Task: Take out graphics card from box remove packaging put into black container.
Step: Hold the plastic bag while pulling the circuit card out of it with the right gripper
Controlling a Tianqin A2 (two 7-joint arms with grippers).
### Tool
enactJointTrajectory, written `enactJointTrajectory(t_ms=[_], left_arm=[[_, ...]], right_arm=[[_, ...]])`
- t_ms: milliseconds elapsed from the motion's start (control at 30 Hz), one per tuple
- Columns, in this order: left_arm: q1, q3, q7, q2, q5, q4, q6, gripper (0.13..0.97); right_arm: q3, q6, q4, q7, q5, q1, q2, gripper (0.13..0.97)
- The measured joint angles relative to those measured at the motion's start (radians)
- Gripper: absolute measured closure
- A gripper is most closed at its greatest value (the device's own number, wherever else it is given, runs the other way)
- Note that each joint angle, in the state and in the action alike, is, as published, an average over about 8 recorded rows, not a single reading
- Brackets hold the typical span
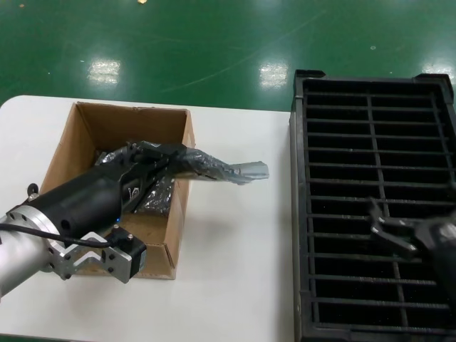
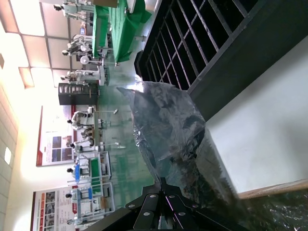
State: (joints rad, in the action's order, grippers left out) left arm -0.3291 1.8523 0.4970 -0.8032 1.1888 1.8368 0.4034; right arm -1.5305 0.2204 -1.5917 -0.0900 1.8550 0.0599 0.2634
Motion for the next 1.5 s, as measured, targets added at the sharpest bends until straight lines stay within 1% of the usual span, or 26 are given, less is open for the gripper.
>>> enactJointTrajectory(t_ms=[200, 267, 467, 600, 867, 900, 1167, 1200, 1467, 1500], left_arm=[[0.0, 0.0, 0.0, 0.0, 0.0, 0.0, 0.0, 0.957], [0.0, 0.0, 0.0, 0.0, 0.0, 0.0, 0.0, 0.957], [0.0, 0.0, 0.0, 0.0, 0.0, 0.0, 0.0, 0.957], [0.0, 0.0, 0.0, 0.0, 0.0, 0.0, 0.0, 0.957], [0.0, 0.0, 0.0, 0.0, 0.0, 0.0, 0.0, 0.957], [0.0, 0.0, 0.0, 0.0, 0.0, 0.0, 0.0, 0.957], [0.0, 0.0, 0.0, 0.0, 0.0, 0.0, 0.0, 0.957], [0.0, 0.0, 0.0, 0.0, 0.0, 0.0, 0.0, 0.957], [0.0, 0.0, 0.0, 0.0, 0.0, 0.0, 0.0, 0.957], [0.0, 0.0, 0.0, 0.0, 0.0, 0.0, 0.0, 0.957]], right_arm=[[-0.022, 0.108, 0.012, -0.043, 0.034, 0.076, -0.009, 0.147], [-0.035, 0.131, 0.024, -0.051, 0.037, 0.105, -0.007, 0.167], [-0.064, 0.172, 0.065, -0.067, 0.04, 0.187, -0.003, 0.229], [-0.089, 0.182, 0.083, -0.059, 0.033, 0.227, 0.006, 0.229], [-0.163, 0.206, 0.084, -0.017, 0.006, 0.264, 0.042, 0.377], [-0.172, 0.21, 0.082, -0.013, 0.002, 0.266, 0.047, 0.377], [-0.242, 0.238, 0.062, 0.014, -0.04, 0.271, 0.093, 0.588], [-0.249, 0.241, 0.06, 0.015, -0.046, 0.271, 0.099, 0.588], [-0.277, 0.269, 0.042, -0.001, -0.07, 0.265, 0.143, 0.778], [-0.278, 0.273, 0.042, -0.006, -0.072, 0.265, 0.147, 0.778]])
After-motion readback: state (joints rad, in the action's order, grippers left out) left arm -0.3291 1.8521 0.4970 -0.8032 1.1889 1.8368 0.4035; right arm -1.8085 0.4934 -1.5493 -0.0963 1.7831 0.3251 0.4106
